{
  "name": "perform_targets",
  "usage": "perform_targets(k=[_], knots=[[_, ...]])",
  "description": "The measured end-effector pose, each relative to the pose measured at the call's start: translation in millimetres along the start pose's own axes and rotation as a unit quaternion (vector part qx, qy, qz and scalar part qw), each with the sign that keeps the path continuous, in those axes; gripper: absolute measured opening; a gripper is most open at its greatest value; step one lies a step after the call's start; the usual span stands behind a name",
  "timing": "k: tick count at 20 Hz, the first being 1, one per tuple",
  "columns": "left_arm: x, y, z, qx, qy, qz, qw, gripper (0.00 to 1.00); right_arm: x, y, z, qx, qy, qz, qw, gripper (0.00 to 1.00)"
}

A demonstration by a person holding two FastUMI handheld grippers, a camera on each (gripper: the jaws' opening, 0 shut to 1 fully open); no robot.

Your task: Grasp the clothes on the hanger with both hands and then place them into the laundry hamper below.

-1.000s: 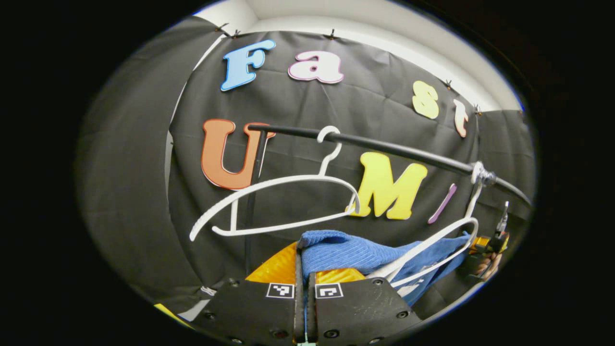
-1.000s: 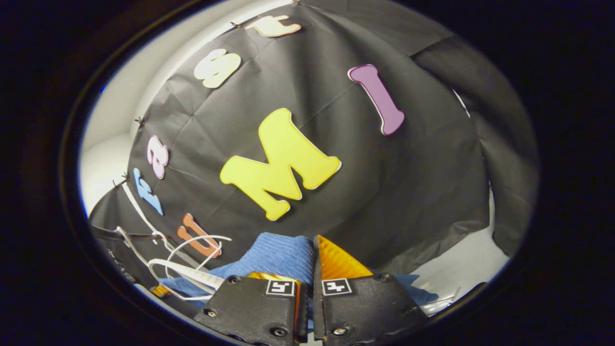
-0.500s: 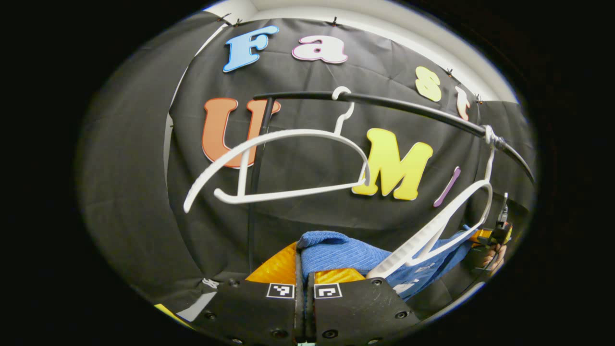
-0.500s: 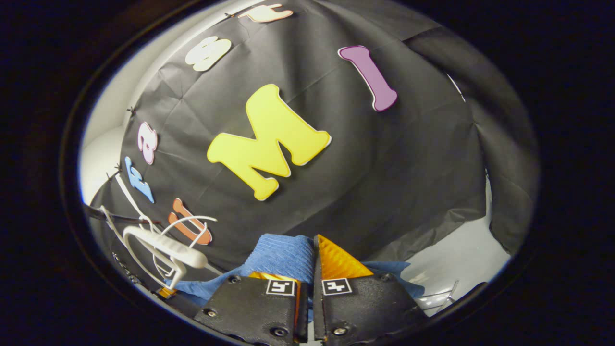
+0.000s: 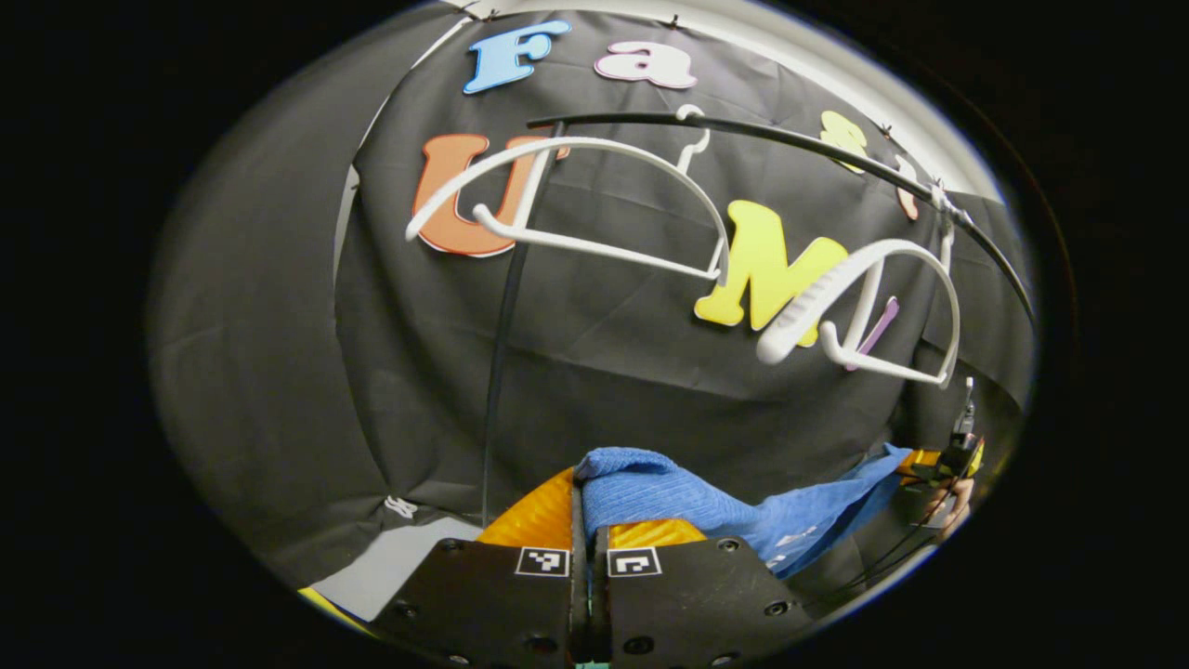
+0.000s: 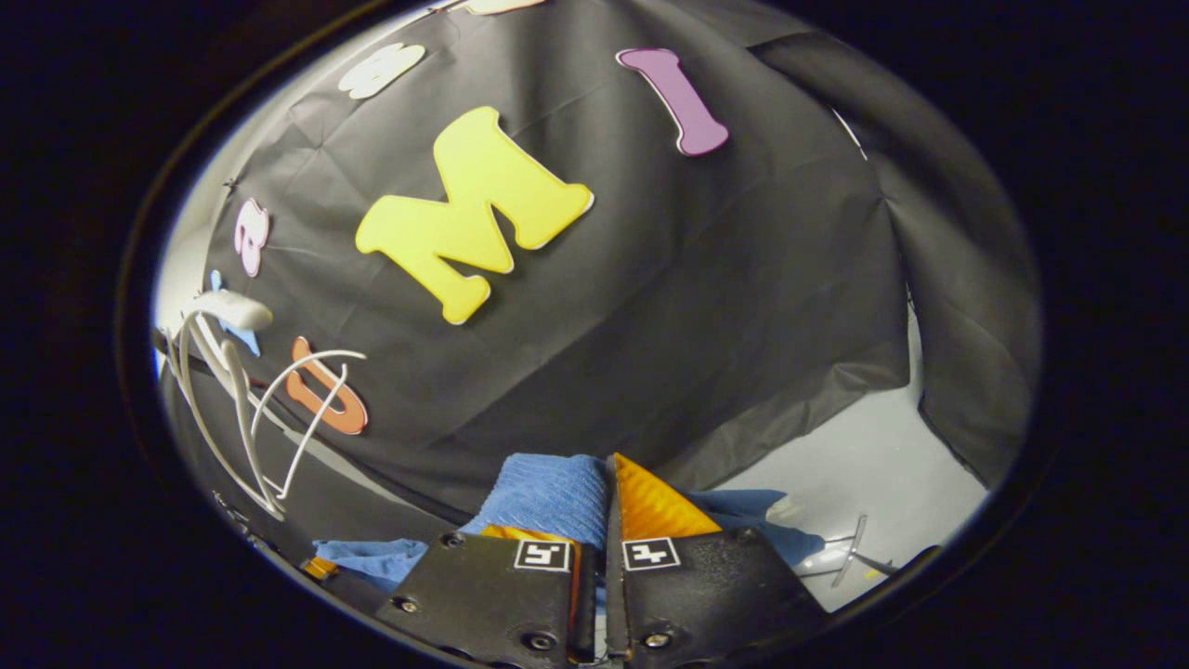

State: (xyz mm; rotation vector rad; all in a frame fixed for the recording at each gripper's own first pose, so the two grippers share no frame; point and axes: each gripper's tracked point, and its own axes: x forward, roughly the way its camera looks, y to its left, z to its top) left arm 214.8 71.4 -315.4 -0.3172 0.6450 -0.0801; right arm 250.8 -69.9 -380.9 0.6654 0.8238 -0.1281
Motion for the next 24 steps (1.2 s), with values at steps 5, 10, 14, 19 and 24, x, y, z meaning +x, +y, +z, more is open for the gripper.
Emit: perform_targets(k=[5, 10, 14, 19, 24], knots=[[-15.1, -11.0, -24.1, 0.005, 0.014, -0.011, 1.0, 0.01, 1.6, -8.0, -40.1, 0.007, 0.033, -0.008, 0.999, 0.07], [-32.3, -31.7, -48.8, 0.031, 0.027, -0.026, 0.999, 0.01, -9.0, -3.1, -88.4, -0.005, 0.065, -0.013, 0.998, 0.08], [-48.3, -54.6, -57.4, 0.056, 0.028, -0.055, 0.997, 0.01, -31.3, 0.1, -115.8, -0.023, 0.075, -0.015, 0.997, 0.07], [-73.7, -98.0, -57.9, 0.091, 0.022, -0.113, 0.989, 0.01, -65.2, 18.3, -137.9, -0.035, 0.077, 0.001, 0.996, 0.08], [-99.6, -144.1, -56.7, 0.12, 0.009, -0.175, 0.977, 0.01, -95.2, 49.7, -148.6, -0.055, 0.07, 0.022, 0.996, 0.08]])
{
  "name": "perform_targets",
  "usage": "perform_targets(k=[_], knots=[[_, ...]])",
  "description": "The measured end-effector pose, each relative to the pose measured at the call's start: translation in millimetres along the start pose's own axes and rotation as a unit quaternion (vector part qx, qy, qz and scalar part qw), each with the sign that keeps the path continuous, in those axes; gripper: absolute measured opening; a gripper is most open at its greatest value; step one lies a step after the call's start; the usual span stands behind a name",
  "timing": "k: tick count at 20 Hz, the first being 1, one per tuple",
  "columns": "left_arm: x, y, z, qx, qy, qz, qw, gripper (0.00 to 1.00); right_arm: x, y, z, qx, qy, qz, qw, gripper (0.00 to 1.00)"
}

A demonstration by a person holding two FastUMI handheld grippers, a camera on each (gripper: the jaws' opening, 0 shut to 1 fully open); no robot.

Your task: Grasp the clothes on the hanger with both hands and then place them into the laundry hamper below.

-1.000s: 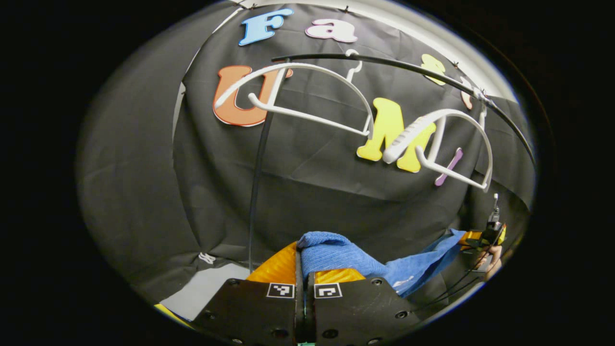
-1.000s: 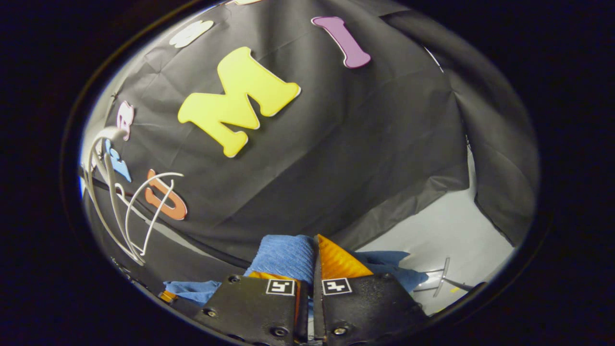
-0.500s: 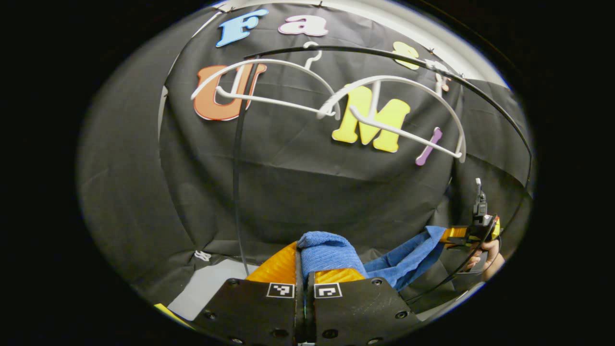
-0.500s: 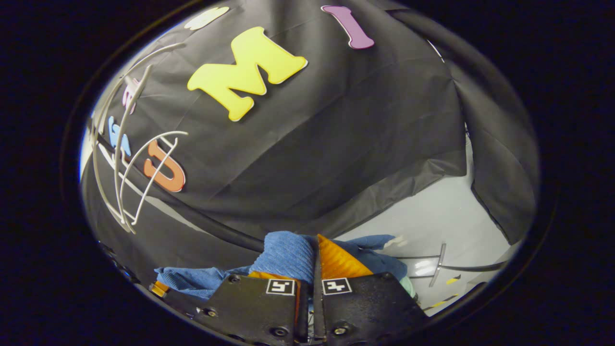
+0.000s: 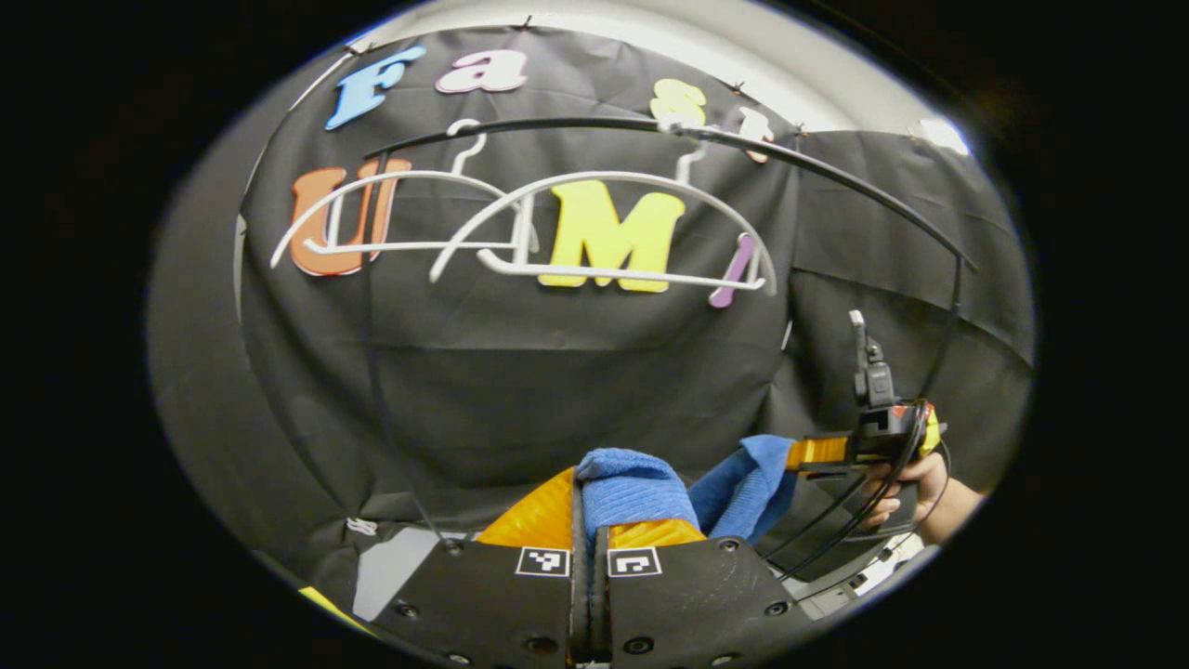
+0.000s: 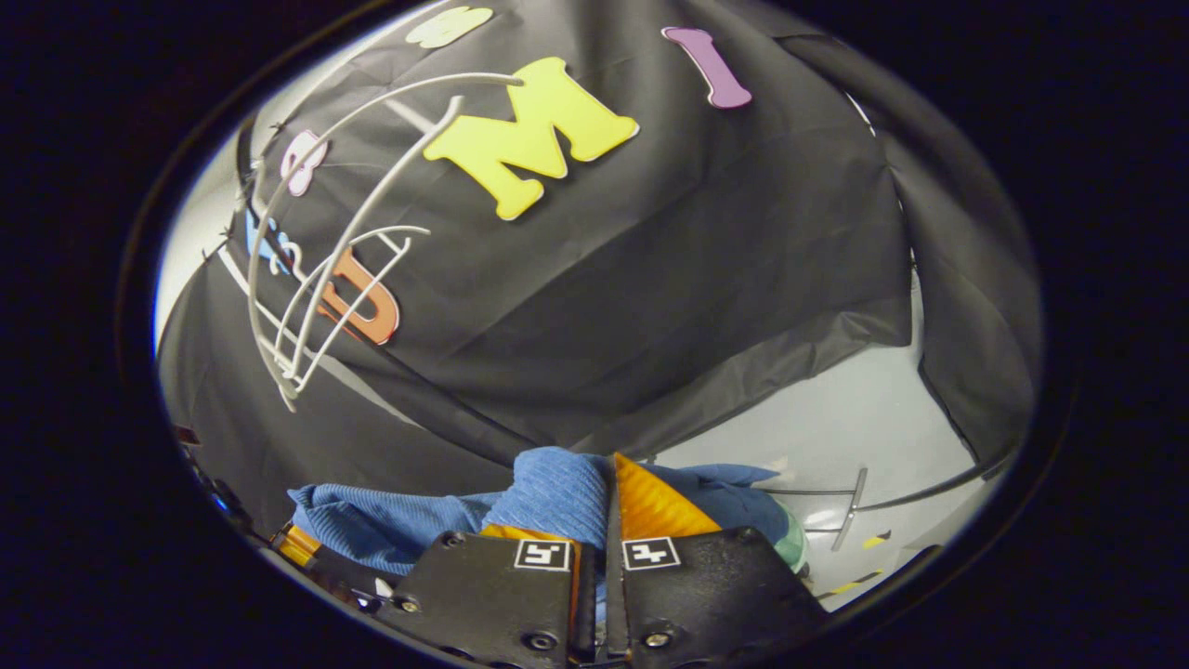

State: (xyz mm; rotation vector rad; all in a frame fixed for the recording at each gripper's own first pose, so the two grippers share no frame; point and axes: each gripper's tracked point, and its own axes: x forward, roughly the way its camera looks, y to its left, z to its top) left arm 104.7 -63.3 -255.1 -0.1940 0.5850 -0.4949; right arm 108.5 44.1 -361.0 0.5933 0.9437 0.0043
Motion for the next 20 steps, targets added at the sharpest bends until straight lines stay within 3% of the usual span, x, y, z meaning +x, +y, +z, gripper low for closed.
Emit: perform_targets(k=[10, 14, 17, 18, 20], knots=[[-35.4, -90.5, 48.0, 0.024, -0.04, -0.131, 0.99, 0.01, -65.4, 69.9, -13.6, -0.02, -0.032, 0.051, 0.998, 0.08], [-44.6, -117.3, 60.0, 0.023, -0.05, -0.17, 0.984, 0.01, -88.3, 86.4, -16.7, 0.0, -0.044, 0.071, 0.997, 0.07], [-45.9, -121.2, 61.0, 0.029, -0.052, -0.174, 0.983, 0.01, -91.2, 83.4, -18.9, 0.013, -0.049, 0.071, 0.996, 0.07], [-44.0, -119.6, 56.2, 0.031, -0.05, -0.169, 0.984, 0.07, -90.6, 77.0, -20.6, 0.018, -0.047, 0.065, 0.997, 0.07], [-41.2, -113.7, 39.5, 0.036, -0.038, -0.149, 0.988, 0.07, -81.7, 63.2, -34.1, 0.03, -0.03, 0.058, 0.997, 0.07]])
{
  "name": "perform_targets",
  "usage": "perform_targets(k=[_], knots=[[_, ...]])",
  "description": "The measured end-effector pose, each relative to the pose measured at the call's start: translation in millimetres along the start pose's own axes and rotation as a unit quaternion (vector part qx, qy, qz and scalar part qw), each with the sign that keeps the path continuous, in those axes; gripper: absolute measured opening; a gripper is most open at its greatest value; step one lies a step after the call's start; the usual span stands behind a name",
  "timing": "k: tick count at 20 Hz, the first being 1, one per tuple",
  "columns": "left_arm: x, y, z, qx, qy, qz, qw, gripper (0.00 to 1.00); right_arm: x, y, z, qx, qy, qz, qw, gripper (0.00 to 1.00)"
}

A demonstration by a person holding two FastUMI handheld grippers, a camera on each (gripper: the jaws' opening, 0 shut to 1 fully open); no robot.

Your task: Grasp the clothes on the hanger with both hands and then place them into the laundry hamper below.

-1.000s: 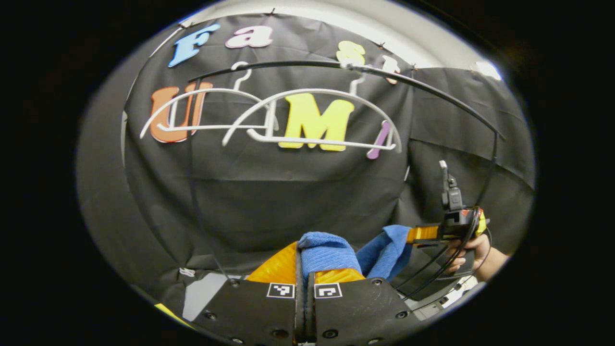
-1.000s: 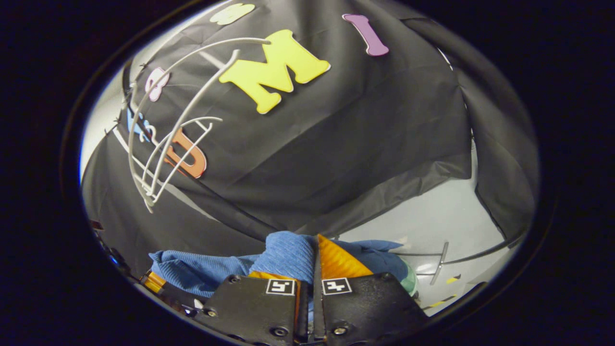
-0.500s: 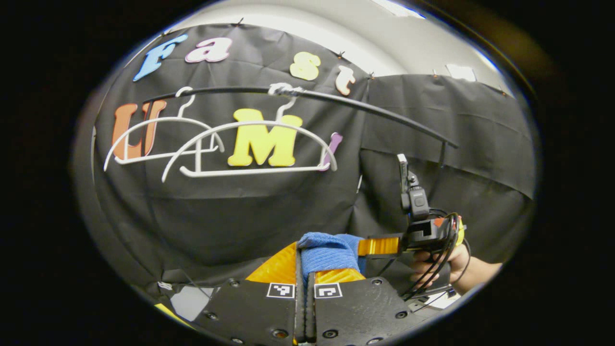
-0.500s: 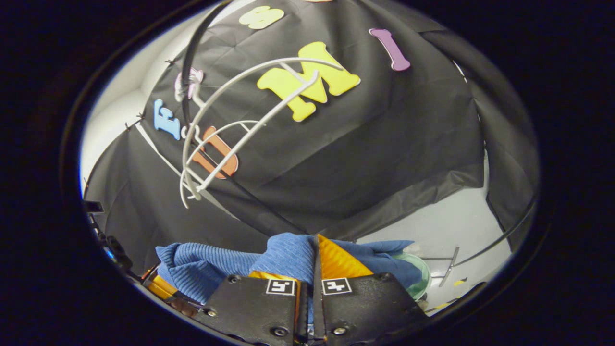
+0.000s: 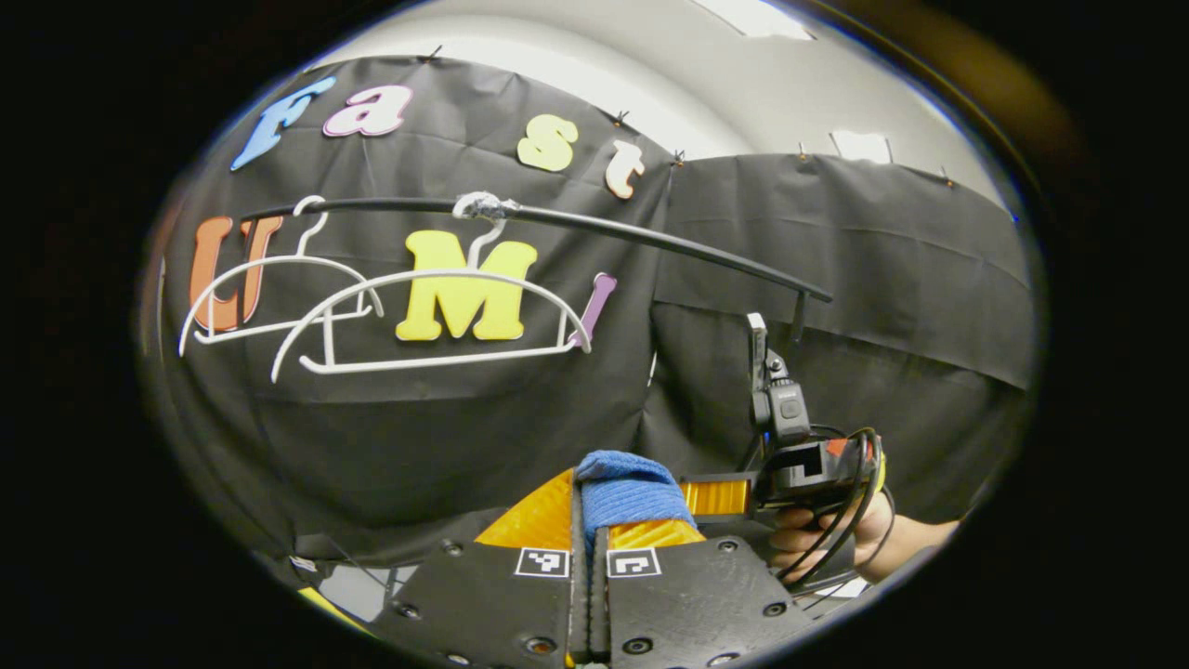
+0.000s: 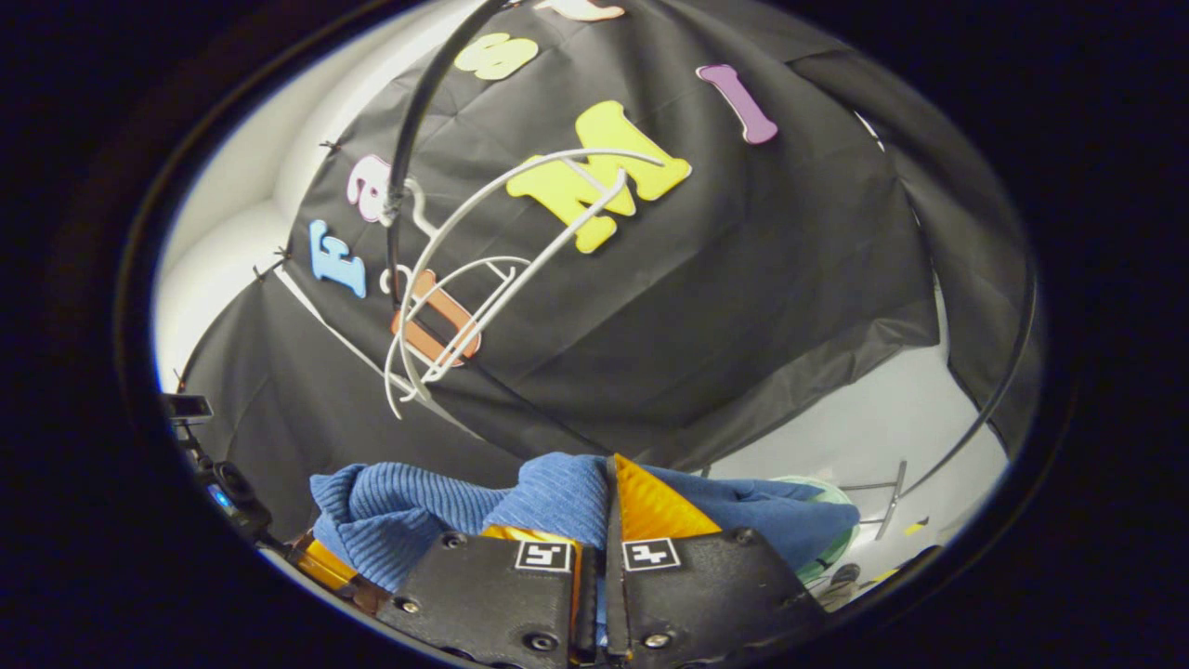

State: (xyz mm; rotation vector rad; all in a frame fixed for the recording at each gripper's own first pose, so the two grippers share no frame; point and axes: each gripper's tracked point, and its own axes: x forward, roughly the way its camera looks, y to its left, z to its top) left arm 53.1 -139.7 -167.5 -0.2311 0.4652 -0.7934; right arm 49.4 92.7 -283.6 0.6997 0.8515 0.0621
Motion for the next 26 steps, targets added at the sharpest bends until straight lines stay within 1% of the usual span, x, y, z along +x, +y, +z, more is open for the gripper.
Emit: perform_targets(k=[1, 2, 3, 6, 7, 10, 12, 14, 16, 17, 18, 19, 20, 21, 22, 23, 25, 26], knots=[[0.5, 4.4, -10.2, -0.005, 0.009, 0.011, 1.0, 0.07, 5.0, -6.9, -9.3, 0.009, 0.016, -0.003, 1.0, 0.07], [3.1, 9.3, -20.9, -0.017, 0.019, 0.019, 1.0, 0.01, 11.5, -12.2, -17.8, 0.014, 0.028, -0.002, 0.999, 0.07], [5.2, 15.9, -31.3, -0.026, 0.027, 0.031, 0.999, 0.07, 19.4, -18.0, -25.2, 0.017, 0.038, -0.002, 0.999, 0.07], [8.7, 46.4, -74.3, -0.05, 0.064, 0.083, 0.993, 0.07, 45.8, -47.2, -50.8, 0.022, 0.074, -0.02, 0.997, 0.07], [8.3, 58.5, -92.4, -0.057, 0.08, 0.104, 0.99, 0.01, 55.8, -58.5, -63.1, 0.026, 0.092, -0.027, 0.995, 0.08], [6.1, 92.4, -150.7, -0.075, 0.133, 0.158, 0.975, 0.01, 82.5, -104.3, -100.0, 0.028, 0.148, -0.058, 0.987, 0.07], [9.1, 109.7, -186.3, -0.085, 0.163, 0.185, 0.965, 0.01, 98.5, -124.6, -117.2, 0.026, 0.174, -0.079, 0.981, 0.07], [13.5, 124.7, -217.2, -0.089, 0.186, 0.204, 0.957, 0.01, 118.4, -151.7, -134.8, 0.018, 0.196, -0.105, 0.975, 0.07], [16.3, 135.1, -249.3, -0.104, 0.216, 0.22, 0.946, 0.01, 131.8, -179.0, -151.1, 0.001, 0.218, -0.143, 0.966, 0.07], [22.3, 135.8, -265.0, -0.116, 0.232, 0.217, 0.941, 0.01, 136.3, -191.0, -158.1, -0.014, 0.229, -0.159, 0.96, 0.08], [25.1, 134.1, -280.6, -0.123, 0.255, 0.224, 0.933, 0.01, 135.0, -201.8, -163.3, -0.029, 0.241, -0.177, 0.954, 0.08], [27.1, 131.4, -295.3, -0.12, 0.28, 0.227, 0.925, 0.02, 132.0, -210.8, -167.2, -0.041, 0.25, -0.19, 0.949, 0.1], [32.5, 121.5, -303.9, -0.111, 0.309, 0.218, 0.919, 0.02, 127.3, -215.2, -167.7, -0.052, 0.259, -0.204, 0.943, 0.13], [30.8, 114.3, -312.5, -0.099, 0.337, 0.212, 0.912, 0.04, 120.7, -218.9, -162.1, -0.065, 0.253, -0.216, 0.941, 0.29], [25.4, 109.1, -319.1, -0.084, 0.354, 0.208, 0.908, 0.07, 117.5, -222.1, -156.8, -0.08, 0.242, -0.227, 0.94, 0.44], [21.0, 106.3, -324.4, -0.073, 0.368, 0.204, 0.904, 0.23, 108.8, -225.8, -149.0, -0.1, 0.229, -0.236, 0.939, 0.6], [20.3, 92.4, -329.8, -0.069, 0.367, 0.187, 0.909, 0.53, 85.5, -229.6, -134.0, -0.141, 0.2, -0.255, 0.935, 0.76], [20.2, 91.3, -329.0, -0.068, 0.364, 0.181, 0.911, 0.68, 72.3, -222.8, -126.8, -0.152, 0.186, -0.262, 0.935, 0.75]])
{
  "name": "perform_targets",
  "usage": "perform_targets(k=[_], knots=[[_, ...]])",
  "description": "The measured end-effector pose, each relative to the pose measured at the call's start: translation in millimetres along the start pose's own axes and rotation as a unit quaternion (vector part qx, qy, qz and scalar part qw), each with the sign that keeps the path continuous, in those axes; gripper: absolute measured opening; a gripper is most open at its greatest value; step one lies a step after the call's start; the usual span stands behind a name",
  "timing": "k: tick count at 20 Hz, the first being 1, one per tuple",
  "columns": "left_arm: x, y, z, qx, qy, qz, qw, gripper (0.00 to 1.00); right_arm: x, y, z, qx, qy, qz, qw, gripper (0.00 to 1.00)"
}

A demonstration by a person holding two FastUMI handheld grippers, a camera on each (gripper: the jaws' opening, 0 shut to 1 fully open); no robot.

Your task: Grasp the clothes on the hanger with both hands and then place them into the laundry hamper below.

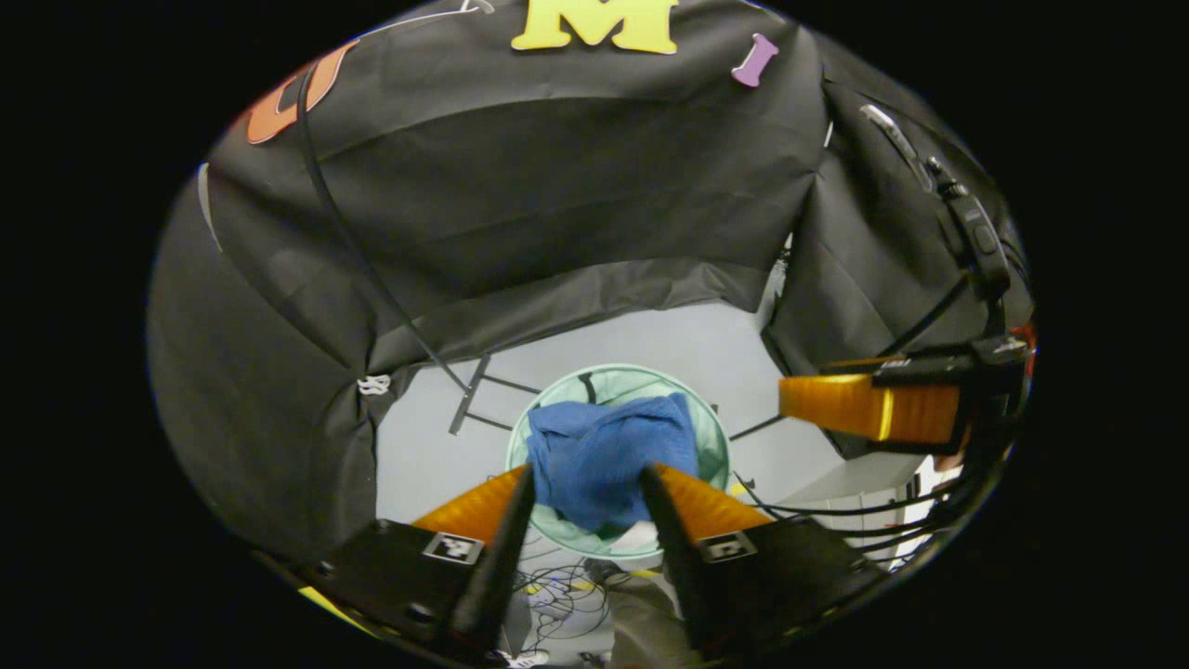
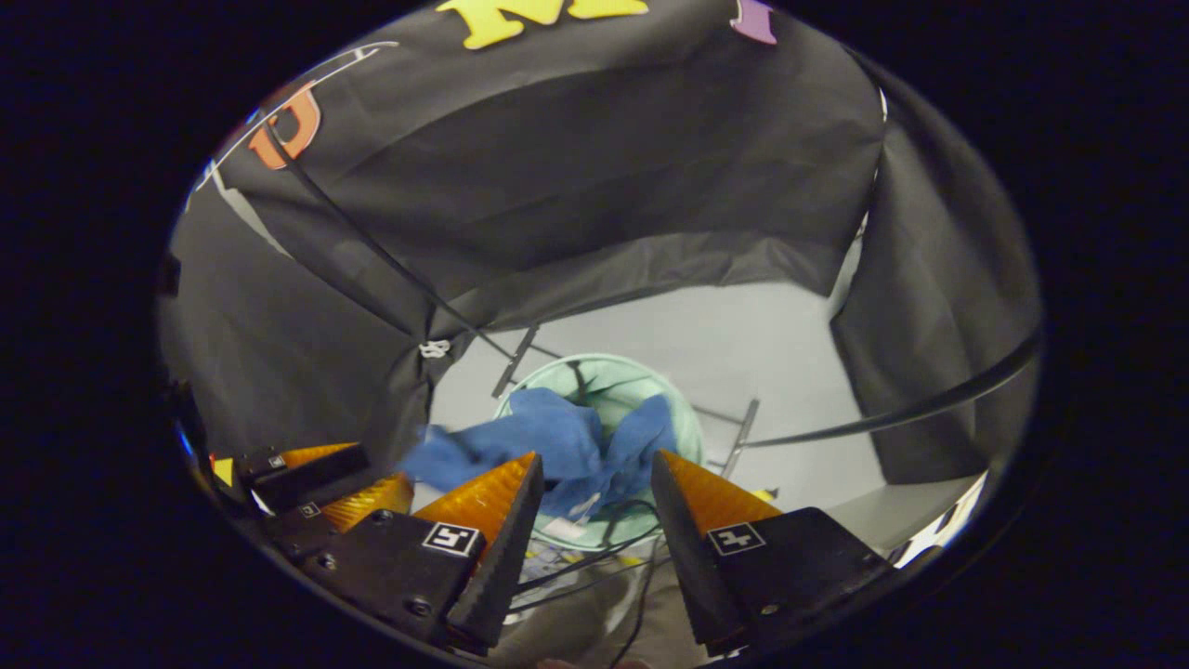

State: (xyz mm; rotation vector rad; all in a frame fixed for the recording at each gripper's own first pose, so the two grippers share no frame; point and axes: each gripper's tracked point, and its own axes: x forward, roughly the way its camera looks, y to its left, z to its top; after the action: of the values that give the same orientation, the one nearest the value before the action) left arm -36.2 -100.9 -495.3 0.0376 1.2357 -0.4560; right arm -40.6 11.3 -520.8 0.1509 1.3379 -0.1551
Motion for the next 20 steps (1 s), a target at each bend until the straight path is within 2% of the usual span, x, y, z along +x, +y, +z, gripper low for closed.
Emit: perform_targets(k=[2, 4, 6, 8, 9, 10, 12, 13, 14, 15, 17, 18, 20], knots=[[-22.1, 1.1, 7.8, 0.004, -0.016, 0.003, 1.0, 0.99, -30.4, 0.0, 3.0, 0.012, -0.029, -0.004, 1.0, 0.76], [-56.5, 3.9, 26.6, 0.004, -0.054, 0.014, 0.998, 0.96, -63.1, 1.3, 9.1, 0.021, -0.063, 0.012, 0.998, 0.78], [-93.2, -1.2, 48.3, -0.009, -0.106, 0.025, 0.994, 0.95, -98.2, 0.8, 23.2, 0.014, -0.111, 0.025, 0.993, 0.76], [-141.0, -7.3, 71.8, -0.024, -0.163, 0.038, 0.986, 0.95, -139.6, -6.4, 27.4, 0.003, -0.154, 0.036, 0.987, 0.75], [-164.7, -10.8, 81.0, -0.031, -0.189, 0.048, 0.98, 1.0, -156.5, -10.7, 29.9, -0.001, -0.173, 0.039, 0.984, 0.76], [-189.0, -13.4, 85.8, -0.037, -0.214, 0.056, 0.974, 1.0, -174.9, -14.4, 29.7, -0.008, -0.192, 0.044, 0.98, 0.76], [-233.0, -21.7, 93.1, -0.049, -0.261, 0.075, 0.961, 0.97, -218.6, -23.0, 36.3, -0.026, -0.24, 0.048, 0.969, 0.76], [-254.6, -21.9, 92.7, -0.055, -0.284, 0.089, 0.953, 1.0, -239.9, -28.0, 39.6, -0.036, -0.265, 0.044, 0.962, 0.78], [-279.0, -25.6, 90.7, -0.06, -0.307, 0.101, 0.944, 0.97, -259.4, -31.7, 38.2, -0.045, -0.29, 0.042, 0.955, 0.76], [-301.8, -32.4, 89.4, -0.062, -0.332, 0.113, 0.935, 0.95, -278.1, -35.0, 36.4, -0.052, -0.31, 0.042, 0.948, 0.81], [-353.0, -53.9, 83.6, -0.058, -0.372, 0.136, 0.916, 0.92, -324.1, -47.7, 32.8, -0.061, -0.34, 0.058, 0.937, 0.99], [-373.4, -63.3, 80.1, -0.057, -0.391, 0.147, 0.907, 0.92, -347.9, -54.3, 28.0, -0.063, -0.353, 0.068, 0.931, 0.99], [-411.6, -82.6, 71.8, -0.057, -0.426, 0.161, 0.888, 1.0, -381.6, -59.0, 19.9, -0.067, -0.381, 0.081, 0.919, 0.99]])
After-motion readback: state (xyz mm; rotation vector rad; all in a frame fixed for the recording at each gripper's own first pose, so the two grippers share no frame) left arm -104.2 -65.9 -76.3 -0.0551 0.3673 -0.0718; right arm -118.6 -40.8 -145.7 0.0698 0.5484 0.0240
